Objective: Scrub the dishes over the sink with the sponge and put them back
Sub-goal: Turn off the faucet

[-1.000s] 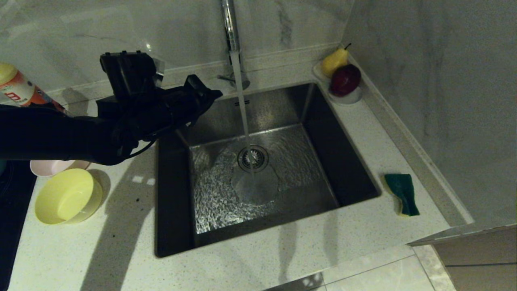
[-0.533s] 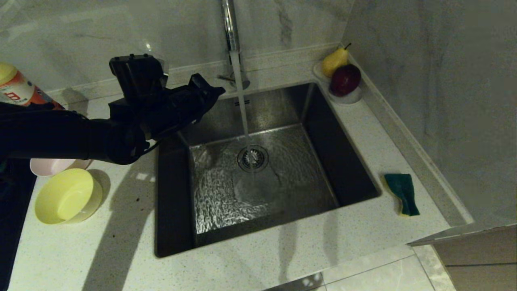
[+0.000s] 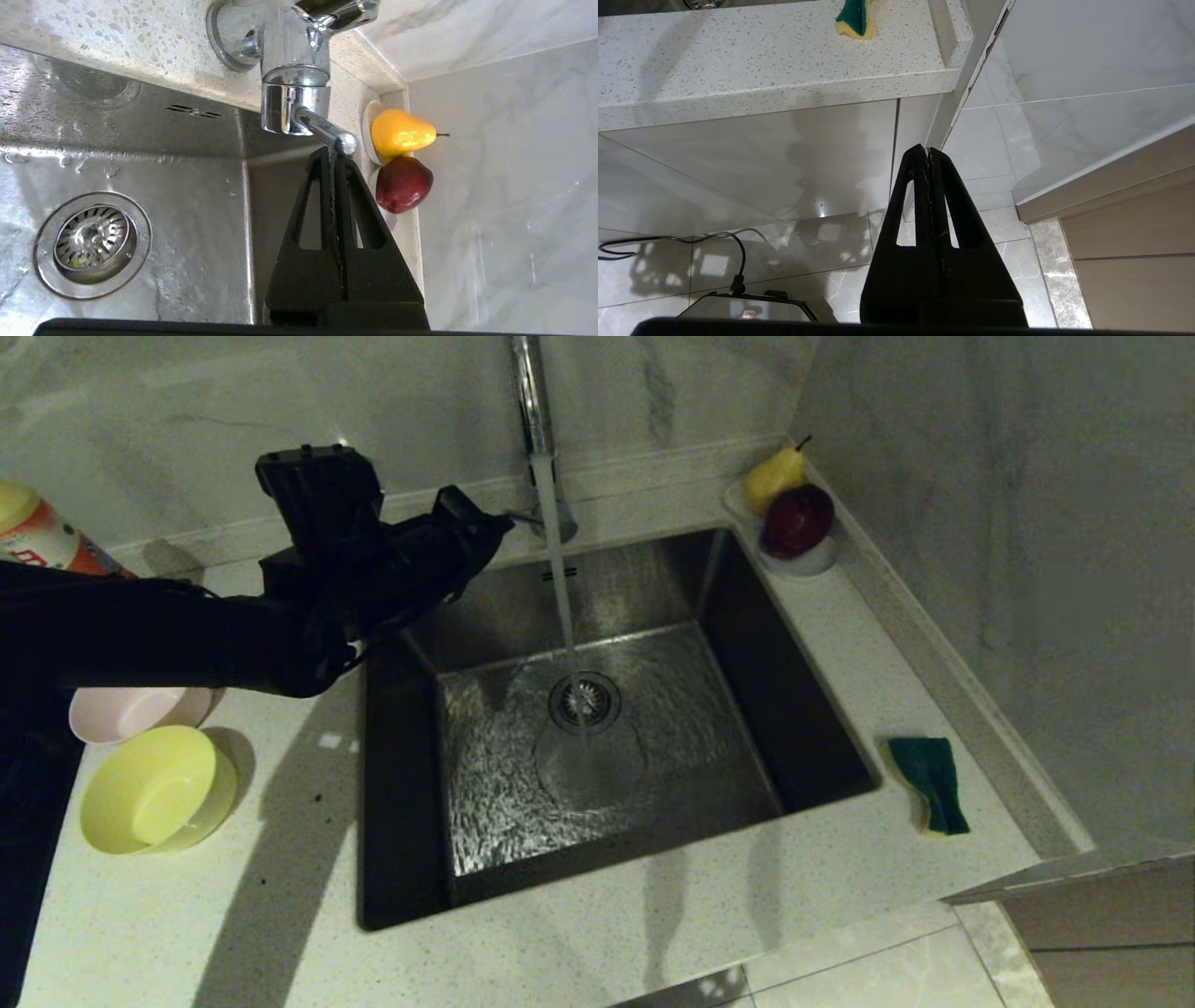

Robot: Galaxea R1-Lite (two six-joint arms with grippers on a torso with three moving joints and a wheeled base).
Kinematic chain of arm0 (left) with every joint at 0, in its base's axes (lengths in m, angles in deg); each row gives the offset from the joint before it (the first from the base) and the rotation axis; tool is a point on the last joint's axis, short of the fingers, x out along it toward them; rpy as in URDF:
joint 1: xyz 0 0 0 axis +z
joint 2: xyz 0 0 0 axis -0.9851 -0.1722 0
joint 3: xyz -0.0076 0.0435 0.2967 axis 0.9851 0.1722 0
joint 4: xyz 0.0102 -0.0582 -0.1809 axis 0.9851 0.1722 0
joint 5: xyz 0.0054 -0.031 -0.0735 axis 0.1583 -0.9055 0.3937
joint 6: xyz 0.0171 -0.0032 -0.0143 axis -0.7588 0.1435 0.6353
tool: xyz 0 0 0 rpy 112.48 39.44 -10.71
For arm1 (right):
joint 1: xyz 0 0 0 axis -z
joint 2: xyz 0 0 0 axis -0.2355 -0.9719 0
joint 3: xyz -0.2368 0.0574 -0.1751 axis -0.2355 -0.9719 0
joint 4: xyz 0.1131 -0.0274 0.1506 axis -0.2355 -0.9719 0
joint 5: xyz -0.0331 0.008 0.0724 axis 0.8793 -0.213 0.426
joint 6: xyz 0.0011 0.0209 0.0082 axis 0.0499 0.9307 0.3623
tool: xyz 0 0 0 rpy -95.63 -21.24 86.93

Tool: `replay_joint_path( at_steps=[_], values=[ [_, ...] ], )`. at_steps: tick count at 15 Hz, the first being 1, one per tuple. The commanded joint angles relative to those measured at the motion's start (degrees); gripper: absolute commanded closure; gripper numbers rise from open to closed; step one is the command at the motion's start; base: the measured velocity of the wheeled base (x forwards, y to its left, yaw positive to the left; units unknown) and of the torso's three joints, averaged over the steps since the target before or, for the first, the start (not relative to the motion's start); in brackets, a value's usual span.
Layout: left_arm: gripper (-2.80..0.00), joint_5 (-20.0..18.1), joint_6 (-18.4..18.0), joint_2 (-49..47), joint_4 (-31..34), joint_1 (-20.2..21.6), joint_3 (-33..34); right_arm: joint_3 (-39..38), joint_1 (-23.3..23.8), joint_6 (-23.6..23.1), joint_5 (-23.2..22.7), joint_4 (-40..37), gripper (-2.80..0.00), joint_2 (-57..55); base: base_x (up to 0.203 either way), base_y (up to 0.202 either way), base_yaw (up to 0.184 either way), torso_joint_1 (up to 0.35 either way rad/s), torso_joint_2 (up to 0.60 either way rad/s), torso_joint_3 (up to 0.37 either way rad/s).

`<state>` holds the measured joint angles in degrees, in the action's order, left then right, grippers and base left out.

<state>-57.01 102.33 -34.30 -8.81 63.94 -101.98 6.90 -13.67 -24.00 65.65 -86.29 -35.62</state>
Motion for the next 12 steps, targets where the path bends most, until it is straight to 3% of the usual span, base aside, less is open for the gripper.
replay_joint_path(
  at_steps=[1,12],
  values=[
    [0.00,-0.1,0.3,-1.1,-0.2,0.0,-0.7,0.0,0.0,0.0,0.0,0.0,0.00,0.0,0.000,0.000,0.000,0.000,0.00,0.000],
    [0.00,0.0,1.0,-4.4,-0.2,0.0,-6.3,0.0,0.0,0.0,0.0,0.0,0.00,0.0,0.000,0.000,0.000,0.000,0.00,0.000]
  ],
)
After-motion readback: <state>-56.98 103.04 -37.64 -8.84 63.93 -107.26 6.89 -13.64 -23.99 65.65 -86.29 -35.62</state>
